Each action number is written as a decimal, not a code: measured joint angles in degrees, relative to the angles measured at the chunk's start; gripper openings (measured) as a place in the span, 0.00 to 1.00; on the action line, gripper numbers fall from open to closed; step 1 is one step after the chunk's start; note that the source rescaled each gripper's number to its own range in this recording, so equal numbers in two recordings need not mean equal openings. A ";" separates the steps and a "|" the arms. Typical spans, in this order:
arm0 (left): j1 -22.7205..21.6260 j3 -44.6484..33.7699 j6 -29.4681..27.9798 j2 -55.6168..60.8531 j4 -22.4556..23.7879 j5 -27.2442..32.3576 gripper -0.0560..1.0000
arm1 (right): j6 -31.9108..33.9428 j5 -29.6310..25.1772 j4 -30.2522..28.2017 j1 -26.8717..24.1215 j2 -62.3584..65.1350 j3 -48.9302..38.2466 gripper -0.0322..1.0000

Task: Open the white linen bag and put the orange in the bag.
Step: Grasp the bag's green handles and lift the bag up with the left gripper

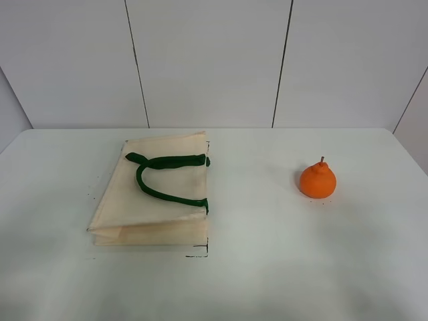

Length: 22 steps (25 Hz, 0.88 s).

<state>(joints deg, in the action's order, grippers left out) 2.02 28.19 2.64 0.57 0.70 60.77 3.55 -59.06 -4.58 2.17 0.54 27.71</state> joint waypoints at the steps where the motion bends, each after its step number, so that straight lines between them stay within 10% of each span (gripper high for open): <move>1: 0.00 0.00 0.00 0.00 0.00 -0.05 1.00 | 0.00 0.00 0.00 0.00 0.00 0.00 1.00; 9: 0.00 9.80 0.00 -15.52 0.19 -0.03 0.99 | 0.00 0.00 0.00 0.00 0.00 0.00 1.00; 22: 0.00 39.67 -1.14 -75.44 0.31 -4.47 0.99 | 0.00 0.00 0.00 0.00 0.00 0.00 1.00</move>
<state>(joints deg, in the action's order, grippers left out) 2.02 67.86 1.50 -74.88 1.01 56.29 3.55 -59.06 -4.58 2.17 0.54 27.71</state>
